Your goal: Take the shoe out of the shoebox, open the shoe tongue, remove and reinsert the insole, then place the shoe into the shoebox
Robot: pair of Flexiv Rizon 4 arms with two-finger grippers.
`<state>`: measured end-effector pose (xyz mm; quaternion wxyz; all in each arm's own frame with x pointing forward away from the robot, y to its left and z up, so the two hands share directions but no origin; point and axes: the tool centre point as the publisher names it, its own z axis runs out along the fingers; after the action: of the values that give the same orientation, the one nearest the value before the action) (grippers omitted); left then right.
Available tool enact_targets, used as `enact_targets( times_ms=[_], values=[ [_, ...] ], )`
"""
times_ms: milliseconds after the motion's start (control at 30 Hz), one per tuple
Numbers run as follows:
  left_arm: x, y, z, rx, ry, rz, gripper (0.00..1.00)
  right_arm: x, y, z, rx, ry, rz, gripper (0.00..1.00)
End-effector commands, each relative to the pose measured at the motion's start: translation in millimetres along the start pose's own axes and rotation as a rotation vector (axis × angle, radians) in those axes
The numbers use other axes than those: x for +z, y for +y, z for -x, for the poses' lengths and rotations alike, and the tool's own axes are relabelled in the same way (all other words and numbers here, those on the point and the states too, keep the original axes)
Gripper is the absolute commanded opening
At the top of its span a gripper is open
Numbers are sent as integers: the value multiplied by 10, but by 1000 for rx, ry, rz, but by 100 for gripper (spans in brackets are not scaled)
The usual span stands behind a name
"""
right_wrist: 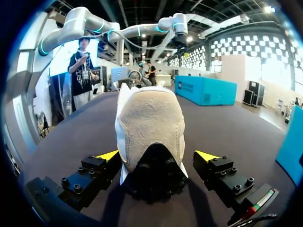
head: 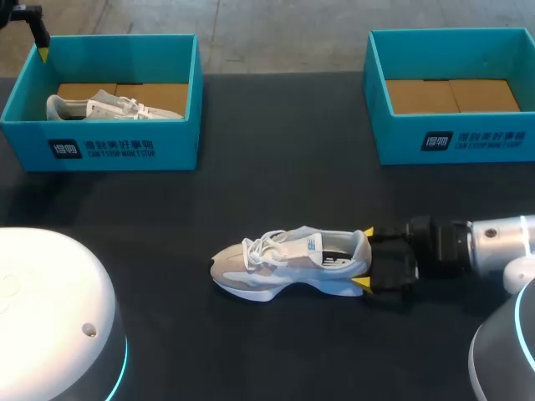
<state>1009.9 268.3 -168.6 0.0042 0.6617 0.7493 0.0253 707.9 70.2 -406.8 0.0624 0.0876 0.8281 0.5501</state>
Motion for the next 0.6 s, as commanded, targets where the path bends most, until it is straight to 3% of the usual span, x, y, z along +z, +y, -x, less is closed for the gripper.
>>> enact_targets(
  times_ms=[33, 600],
  values=[
    [-4, -15, -2, 0, 2, 2, 100, 36, -3, 27, -1, 7, -2, 100],
    [-4, -15, -2, 0, 2, 2, 100, 15, 4, -34, -5, 0, 5, 100]
  ],
)
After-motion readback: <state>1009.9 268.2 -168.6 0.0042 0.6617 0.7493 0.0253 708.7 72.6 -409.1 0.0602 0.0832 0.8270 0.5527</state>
